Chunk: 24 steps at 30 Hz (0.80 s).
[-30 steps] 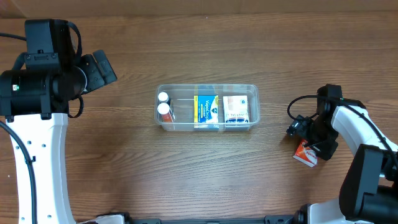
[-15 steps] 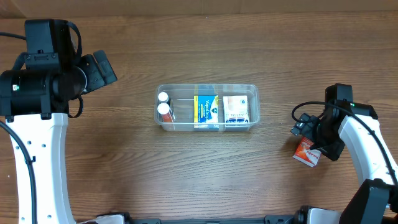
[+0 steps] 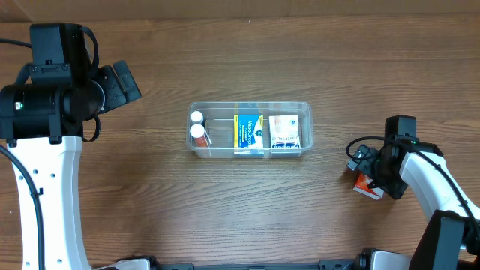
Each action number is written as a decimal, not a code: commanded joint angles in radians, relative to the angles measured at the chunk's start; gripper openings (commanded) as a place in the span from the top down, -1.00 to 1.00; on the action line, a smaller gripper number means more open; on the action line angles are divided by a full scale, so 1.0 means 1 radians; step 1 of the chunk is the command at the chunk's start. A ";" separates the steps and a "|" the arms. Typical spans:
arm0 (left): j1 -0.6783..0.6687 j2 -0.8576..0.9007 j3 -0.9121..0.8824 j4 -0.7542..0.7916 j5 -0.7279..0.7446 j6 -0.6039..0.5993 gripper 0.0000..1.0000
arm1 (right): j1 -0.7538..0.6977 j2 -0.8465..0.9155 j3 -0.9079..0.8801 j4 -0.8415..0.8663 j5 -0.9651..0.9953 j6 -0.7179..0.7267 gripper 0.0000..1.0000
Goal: Pack container
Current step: 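Move the right gripper to the red painkiller box and grasp it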
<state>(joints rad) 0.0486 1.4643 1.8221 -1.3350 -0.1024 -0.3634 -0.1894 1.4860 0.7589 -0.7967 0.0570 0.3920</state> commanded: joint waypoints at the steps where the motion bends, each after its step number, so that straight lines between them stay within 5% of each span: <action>1: 0.005 0.002 0.004 0.002 -0.013 0.013 -1.00 | -0.003 -0.003 -0.016 0.011 0.009 0.000 -0.98; 18: 0.005 0.002 0.004 0.000 -0.013 0.013 -1.00 | -0.003 -0.003 -0.090 0.092 0.012 0.000 -0.95; 24: 0.005 0.002 0.004 0.000 -0.013 0.013 -1.00 | -0.003 -0.003 -0.089 0.118 0.012 0.000 -0.62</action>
<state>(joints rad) 0.0486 1.4643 1.8221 -1.3361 -0.1024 -0.3634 -0.1894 1.4857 0.6838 -0.6956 0.0811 0.3927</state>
